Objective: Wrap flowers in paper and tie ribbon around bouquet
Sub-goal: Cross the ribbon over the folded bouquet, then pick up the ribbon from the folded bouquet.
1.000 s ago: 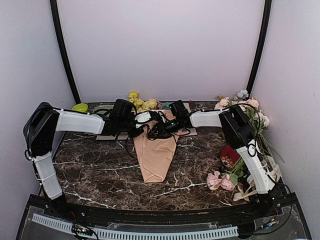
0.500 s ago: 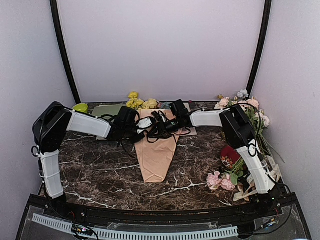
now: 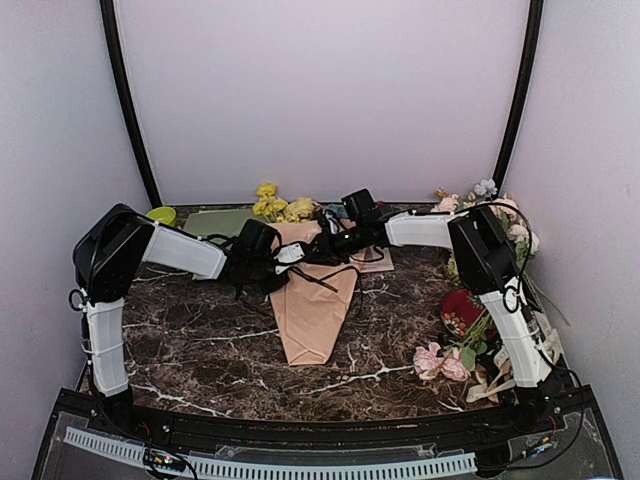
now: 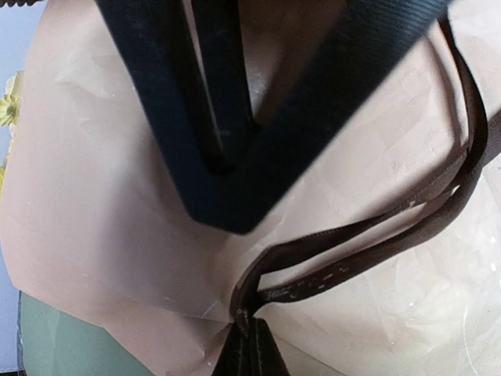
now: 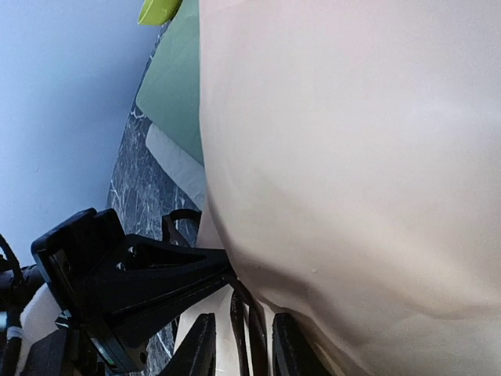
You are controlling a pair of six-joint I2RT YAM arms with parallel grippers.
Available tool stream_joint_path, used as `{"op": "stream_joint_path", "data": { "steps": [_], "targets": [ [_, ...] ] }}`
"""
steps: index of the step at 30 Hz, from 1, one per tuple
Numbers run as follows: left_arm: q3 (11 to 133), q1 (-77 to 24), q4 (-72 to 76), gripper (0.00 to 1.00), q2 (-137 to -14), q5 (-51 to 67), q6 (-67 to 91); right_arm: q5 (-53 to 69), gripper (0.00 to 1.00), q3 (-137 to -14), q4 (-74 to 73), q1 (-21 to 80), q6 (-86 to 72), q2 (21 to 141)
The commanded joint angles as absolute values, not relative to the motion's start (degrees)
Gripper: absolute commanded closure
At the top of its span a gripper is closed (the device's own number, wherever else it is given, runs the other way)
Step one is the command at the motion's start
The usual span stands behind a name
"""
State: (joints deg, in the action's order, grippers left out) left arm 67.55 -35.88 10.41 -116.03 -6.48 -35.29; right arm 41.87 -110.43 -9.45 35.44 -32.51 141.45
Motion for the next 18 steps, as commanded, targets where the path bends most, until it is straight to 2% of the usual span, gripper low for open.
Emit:
{"op": "stream_joint_path", "data": {
  "steps": [1, 9, 18],
  "targets": [
    [68.1, -35.6, 8.3, 1.00, -116.0, -6.2, -34.7, 38.0, 0.75, -110.2, -8.0, 34.3, -34.3, 138.7],
    [68.5, -35.6, 7.7, 1.00, -116.3, -5.9, -34.9, 36.9, 0.75, -110.1, -12.5, 33.8, -28.3, 135.1],
    [68.8, -35.6, 7.4, 1.00, -116.5, -5.7, -35.0, 33.1, 0.76, -96.5, -16.2, 33.8, -19.7, 123.4]
  ]
}}
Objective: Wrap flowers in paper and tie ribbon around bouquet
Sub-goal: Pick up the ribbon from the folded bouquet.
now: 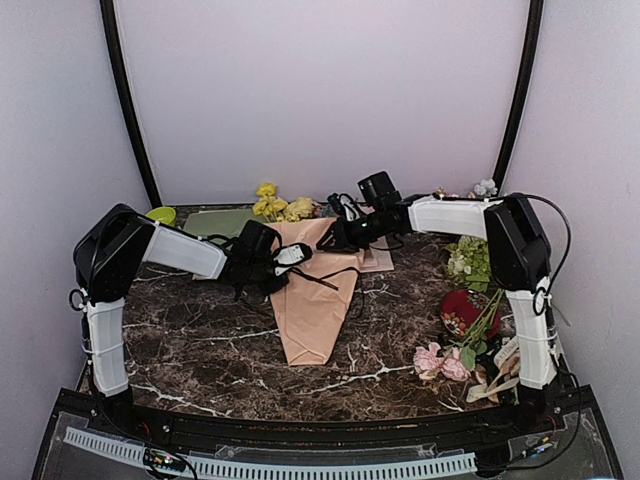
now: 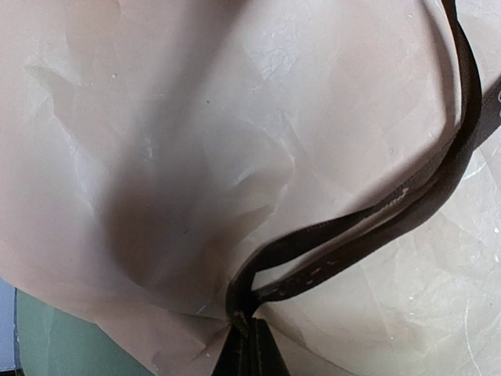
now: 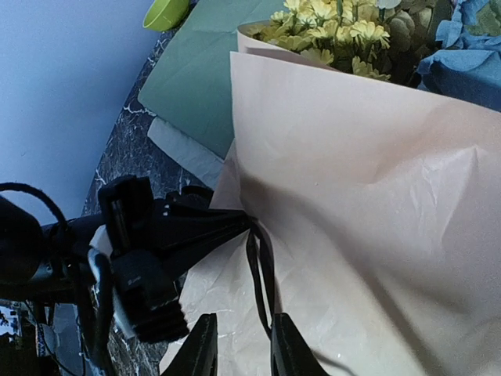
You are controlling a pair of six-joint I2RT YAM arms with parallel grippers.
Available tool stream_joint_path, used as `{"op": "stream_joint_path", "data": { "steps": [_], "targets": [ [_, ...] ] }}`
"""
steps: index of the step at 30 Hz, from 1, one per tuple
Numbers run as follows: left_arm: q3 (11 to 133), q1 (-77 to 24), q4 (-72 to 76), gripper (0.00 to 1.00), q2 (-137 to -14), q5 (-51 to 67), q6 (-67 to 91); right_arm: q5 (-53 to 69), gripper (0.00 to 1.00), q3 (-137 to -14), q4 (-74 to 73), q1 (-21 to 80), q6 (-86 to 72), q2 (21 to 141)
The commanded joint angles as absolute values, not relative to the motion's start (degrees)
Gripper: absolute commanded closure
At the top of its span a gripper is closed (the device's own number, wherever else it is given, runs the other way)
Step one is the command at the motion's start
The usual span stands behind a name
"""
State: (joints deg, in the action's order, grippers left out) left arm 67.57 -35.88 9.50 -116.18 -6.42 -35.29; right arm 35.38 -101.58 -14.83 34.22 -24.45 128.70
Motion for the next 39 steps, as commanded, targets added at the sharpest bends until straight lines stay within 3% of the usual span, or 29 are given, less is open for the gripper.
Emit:
{"op": "stream_joint_path", "data": {
  "steps": [1, 13, 19, 35, 39],
  "targets": [
    [68.8, -35.6, 7.3, 1.00, -116.5, -5.8, -35.0, 33.7, 0.76, -95.4, -16.2, 33.9, -19.3, 122.8],
    [69.3, -35.6, 6.6, 1.00, -116.7, -5.3, -35.0, 31.9, 0.80, -90.2, -18.7, 35.6, -13.6, 123.3],
    [69.6, -35.6, 6.2, 1.00, -117.0, -5.2, -35.0, 25.0, 0.78, -91.7, -20.9, 36.8, -9.1, 125.5],
    [70.1, -33.8, 5.1, 1.00, -117.2, -5.0, -34.6, 20.4, 0.74, -93.3, -20.9, 40.1, -4.0, 128.0],
    [70.1, -33.8, 5.1, 1.00, -117.2, -4.9, -34.6, 18.9, 0.79, -94.0, -21.0, 40.3, -3.7, 129.1]
  ]
}}
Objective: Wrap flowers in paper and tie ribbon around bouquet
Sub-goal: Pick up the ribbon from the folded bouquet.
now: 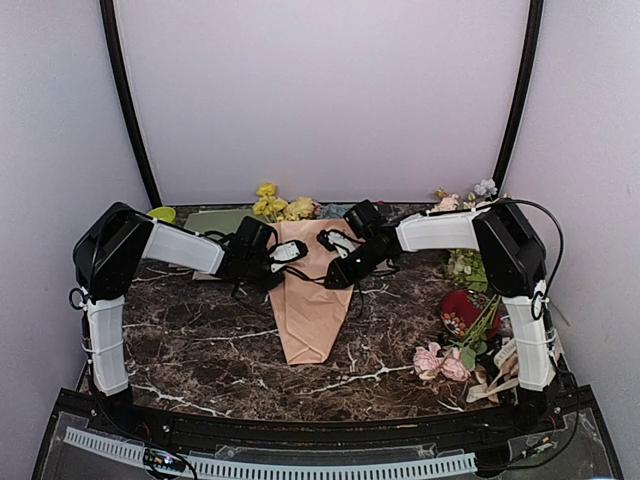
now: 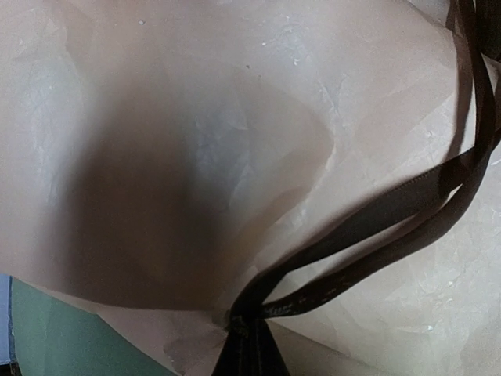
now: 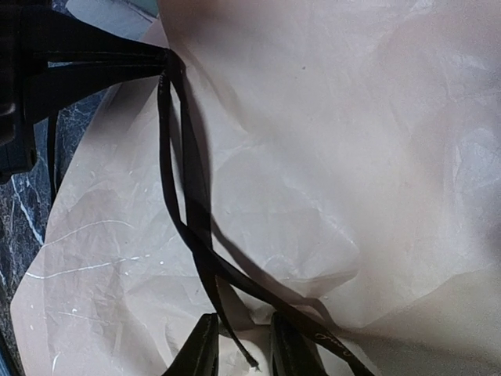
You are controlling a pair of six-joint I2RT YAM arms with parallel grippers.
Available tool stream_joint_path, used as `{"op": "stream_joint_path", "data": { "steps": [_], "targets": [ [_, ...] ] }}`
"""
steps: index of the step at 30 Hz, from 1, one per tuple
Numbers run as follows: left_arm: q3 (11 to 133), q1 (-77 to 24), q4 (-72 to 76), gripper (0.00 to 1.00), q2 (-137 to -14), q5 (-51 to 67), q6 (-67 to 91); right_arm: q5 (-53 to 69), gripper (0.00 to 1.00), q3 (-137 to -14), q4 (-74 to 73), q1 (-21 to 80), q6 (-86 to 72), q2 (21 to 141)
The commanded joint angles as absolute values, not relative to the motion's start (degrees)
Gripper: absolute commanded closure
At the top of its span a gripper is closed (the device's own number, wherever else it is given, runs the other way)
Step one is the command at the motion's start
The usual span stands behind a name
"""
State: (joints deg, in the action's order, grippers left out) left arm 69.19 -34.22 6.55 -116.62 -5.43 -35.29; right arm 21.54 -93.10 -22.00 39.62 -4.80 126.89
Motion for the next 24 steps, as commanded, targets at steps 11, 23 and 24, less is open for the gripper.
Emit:
{"op": "stream_joint_path", "data": {
  "steps": [11, 23, 24],
  "targets": [
    [71.3, -33.8, 3.6, 1.00, -116.8, -5.3, -34.4, 26.3, 1.00, -93.1, -21.2, 40.1, -3.2, 127.8],
    [75.0, -33.8, -12.8, 0.46, -108.0, 6.7, -31.0, 30.2, 1.00, -92.4, -18.3, 37.7, -7.4, 129.3],
    [74.9, -33.6, -14.3, 0.41, -106.9, 9.3, -31.1, 30.2, 1.00, -92.6, -18.3, 37.7, -7.4, 129.4]
  ]
}}
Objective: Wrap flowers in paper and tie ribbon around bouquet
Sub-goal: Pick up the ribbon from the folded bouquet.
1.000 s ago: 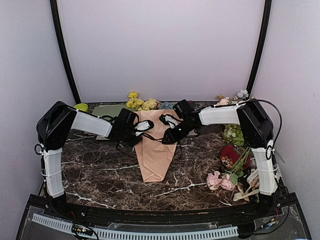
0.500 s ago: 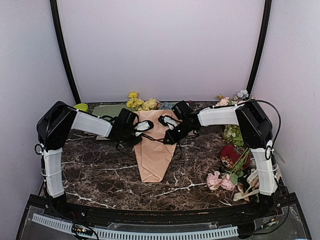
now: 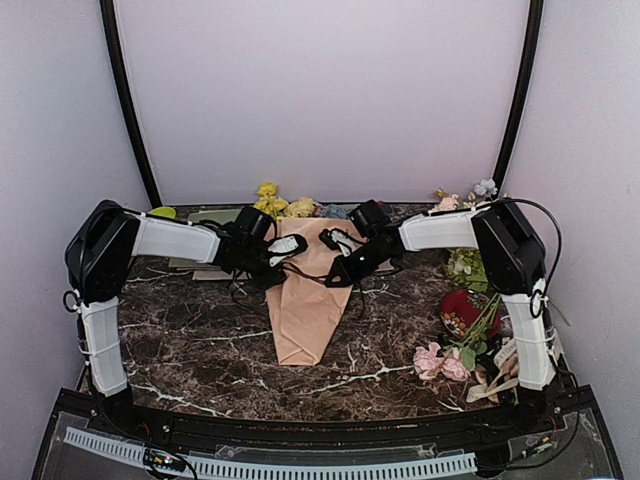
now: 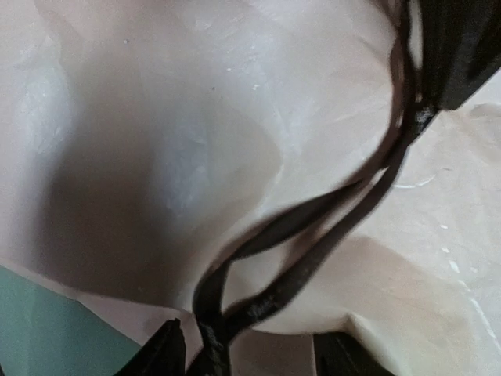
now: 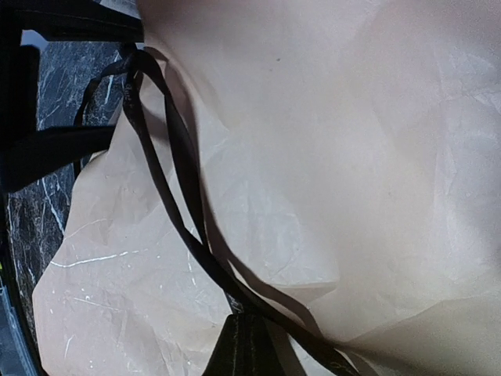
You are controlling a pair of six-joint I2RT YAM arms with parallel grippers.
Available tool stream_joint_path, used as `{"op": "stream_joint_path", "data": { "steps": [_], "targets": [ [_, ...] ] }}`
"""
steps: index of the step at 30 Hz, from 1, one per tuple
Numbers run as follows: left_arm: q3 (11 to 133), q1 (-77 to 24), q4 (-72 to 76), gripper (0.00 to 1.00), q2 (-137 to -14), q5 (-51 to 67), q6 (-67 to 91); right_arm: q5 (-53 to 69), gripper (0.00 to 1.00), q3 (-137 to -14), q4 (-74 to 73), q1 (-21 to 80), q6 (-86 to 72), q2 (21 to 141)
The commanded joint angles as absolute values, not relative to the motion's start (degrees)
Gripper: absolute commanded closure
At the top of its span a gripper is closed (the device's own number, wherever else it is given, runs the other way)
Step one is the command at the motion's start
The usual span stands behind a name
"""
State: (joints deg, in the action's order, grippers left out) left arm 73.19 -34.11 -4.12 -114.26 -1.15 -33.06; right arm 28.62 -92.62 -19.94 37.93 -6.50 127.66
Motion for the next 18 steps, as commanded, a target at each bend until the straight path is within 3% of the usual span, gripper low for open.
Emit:
{"op": "stream_joint_path", "data": {
  "steps": [1, 3, 5, 11, 18],
  "targets": [
    [74.9, -33.3, -15.9, 0.36, -105.9, 12.1, -31.4, 30.3, 1.00, -92.8, -18.3, 37.7, -7.4, 129.6],
    [75.4, -32.5, -19.0, 0.29, -104.3, 17.5, -32.2, 30.3, 1.00, -92.8, -18.3, 37.7, -7.4, 129.7],
    [75.1, -30.5, -20.0, 0.28, -102.2, 22.1, -32.3, 30.2, 1.00, -92.9, -18.4, 37.6, -7.4, 129.6],
    [77.3, -18.9, -18.1, 0.51, -101.2, 26.5, -27.5, 30.2, 1.00, -92.4, -18.4, 37.6, -7.3, 129.4],
    [82.5, -16.7, -25.4, 0.51, -111.9, 20.5, -38.9, 30.4, 1.00, -92.3, -18.3, 37.7, -7.3, 129.4]
  ]
}}
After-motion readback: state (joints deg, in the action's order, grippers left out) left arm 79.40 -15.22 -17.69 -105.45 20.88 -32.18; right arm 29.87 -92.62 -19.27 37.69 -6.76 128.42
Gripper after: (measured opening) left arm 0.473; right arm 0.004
